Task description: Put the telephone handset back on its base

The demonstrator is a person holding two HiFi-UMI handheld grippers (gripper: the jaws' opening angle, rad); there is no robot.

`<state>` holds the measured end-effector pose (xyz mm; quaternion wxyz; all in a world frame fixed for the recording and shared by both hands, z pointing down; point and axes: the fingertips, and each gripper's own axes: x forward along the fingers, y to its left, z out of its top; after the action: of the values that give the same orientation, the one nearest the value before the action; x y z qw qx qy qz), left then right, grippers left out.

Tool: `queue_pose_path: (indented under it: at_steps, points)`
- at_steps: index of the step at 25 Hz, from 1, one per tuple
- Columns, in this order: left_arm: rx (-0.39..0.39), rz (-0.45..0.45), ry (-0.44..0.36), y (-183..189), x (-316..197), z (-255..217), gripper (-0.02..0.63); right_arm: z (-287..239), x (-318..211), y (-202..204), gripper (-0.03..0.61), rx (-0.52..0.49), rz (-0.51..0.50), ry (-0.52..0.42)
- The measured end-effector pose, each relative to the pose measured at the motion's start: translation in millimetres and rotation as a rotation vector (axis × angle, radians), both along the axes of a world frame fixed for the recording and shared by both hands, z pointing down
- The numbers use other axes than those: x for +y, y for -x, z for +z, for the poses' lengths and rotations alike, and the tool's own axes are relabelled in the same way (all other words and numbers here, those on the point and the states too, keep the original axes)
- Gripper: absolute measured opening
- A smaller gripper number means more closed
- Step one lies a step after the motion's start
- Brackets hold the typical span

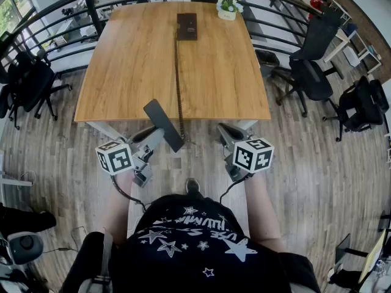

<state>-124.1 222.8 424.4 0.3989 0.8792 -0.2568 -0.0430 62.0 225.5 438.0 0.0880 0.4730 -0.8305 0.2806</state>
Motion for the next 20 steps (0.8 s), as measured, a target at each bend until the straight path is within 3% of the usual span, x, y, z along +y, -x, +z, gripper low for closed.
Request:
queue_pose_path:
  at_steps: [20]
  points:
    - [-0.007,0.057,0.013,27,16,17,0.075,10,21,32,-0.002,0.051,0.019,-0.005]
